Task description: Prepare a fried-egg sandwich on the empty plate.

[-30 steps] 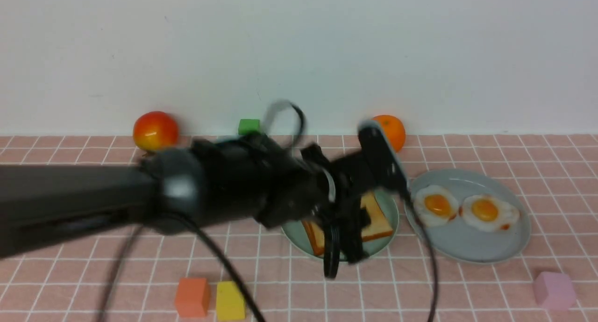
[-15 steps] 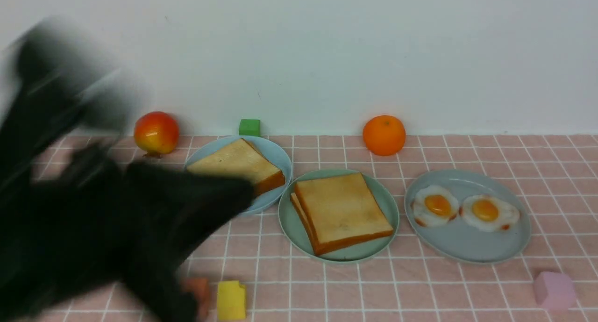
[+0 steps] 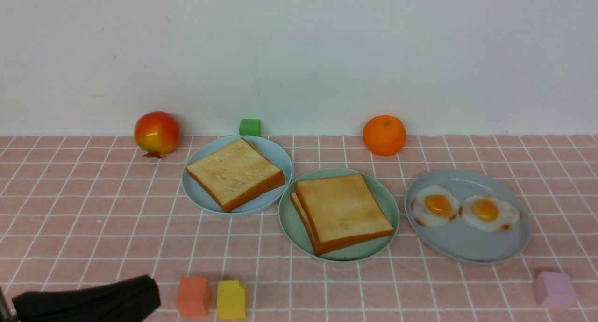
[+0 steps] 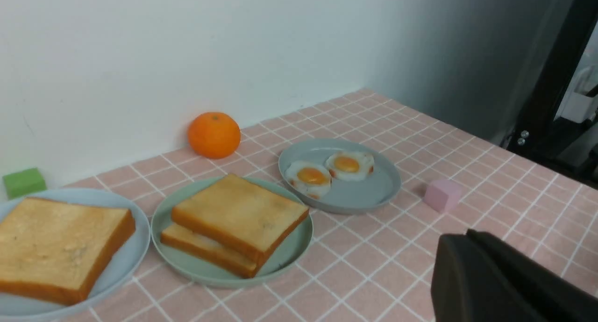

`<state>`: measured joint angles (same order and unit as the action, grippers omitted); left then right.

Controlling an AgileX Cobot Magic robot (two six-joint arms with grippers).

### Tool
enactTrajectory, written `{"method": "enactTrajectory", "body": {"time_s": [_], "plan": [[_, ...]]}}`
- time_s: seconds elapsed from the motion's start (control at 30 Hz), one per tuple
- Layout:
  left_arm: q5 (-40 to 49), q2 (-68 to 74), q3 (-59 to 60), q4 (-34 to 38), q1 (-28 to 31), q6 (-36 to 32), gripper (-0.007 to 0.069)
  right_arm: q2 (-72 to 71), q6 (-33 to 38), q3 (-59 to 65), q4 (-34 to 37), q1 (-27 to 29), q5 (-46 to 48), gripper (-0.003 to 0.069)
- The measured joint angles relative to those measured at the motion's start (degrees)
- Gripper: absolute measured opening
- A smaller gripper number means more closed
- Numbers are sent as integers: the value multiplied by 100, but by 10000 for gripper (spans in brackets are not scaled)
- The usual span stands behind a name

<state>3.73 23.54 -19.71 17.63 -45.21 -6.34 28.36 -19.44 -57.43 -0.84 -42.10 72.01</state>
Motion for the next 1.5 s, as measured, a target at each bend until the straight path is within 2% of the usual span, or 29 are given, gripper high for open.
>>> {"method": "enactTrajectory", "body": {"time_s": [0.33, 0.43, 0.5, 0.57, 0.63, 0.73, 0.87, 0.93, 0.97, 1.1, 1.27, 1.5], "plan": [[297, 0, 0, 0, 0, 0, 12, 0, 0, 16, 14, 32, 0, 20], [303, 0, 0, 0, 0, 0, 12, -13, 5, 16, 84, 617, 0, 22], [307, 0, 6, 0, 0, 0, 12, -66, 43, 29, 84, 1275, 0, 22], [307, 0, 11, 0, 0, 0, 12, -123, 161, 73, 114, 1538, 0, 22], [307, 0, 11, 17, 0, 0, 12, -387, 692, 463, 181, 2175, -255, 15], [310, 0, 11, 22, 0, 0, 12, -856, 1622, 1388, 222, 2952, -1600, 3], [310, 0, 11, 22, 0, 0, 12, -1700, 2153, 3228, 473, 3866, -3400, -4], [310, 0, 11, 22, 0, 0, 12, -1902, 2172, 3654, 509, 3961, -3645, -4], [310, 0, 11, 22, 0, 0, 12, -2191, 2211, 4273, 575, 4093, -4132, -4], [310, 0, 11, 34, 0, 0, 12, -2785, 2077, 5395, 680, 4148, -4949, -4], [321, 0, 11, 35, 0, 0, 12, -2901, 1852, 5863, 708, 4171, -5465, -4], [323, 0, 17, 40, 0, 0, 12, -2912, 1806, 5898, 726, 4182, -5798, -4]]}}
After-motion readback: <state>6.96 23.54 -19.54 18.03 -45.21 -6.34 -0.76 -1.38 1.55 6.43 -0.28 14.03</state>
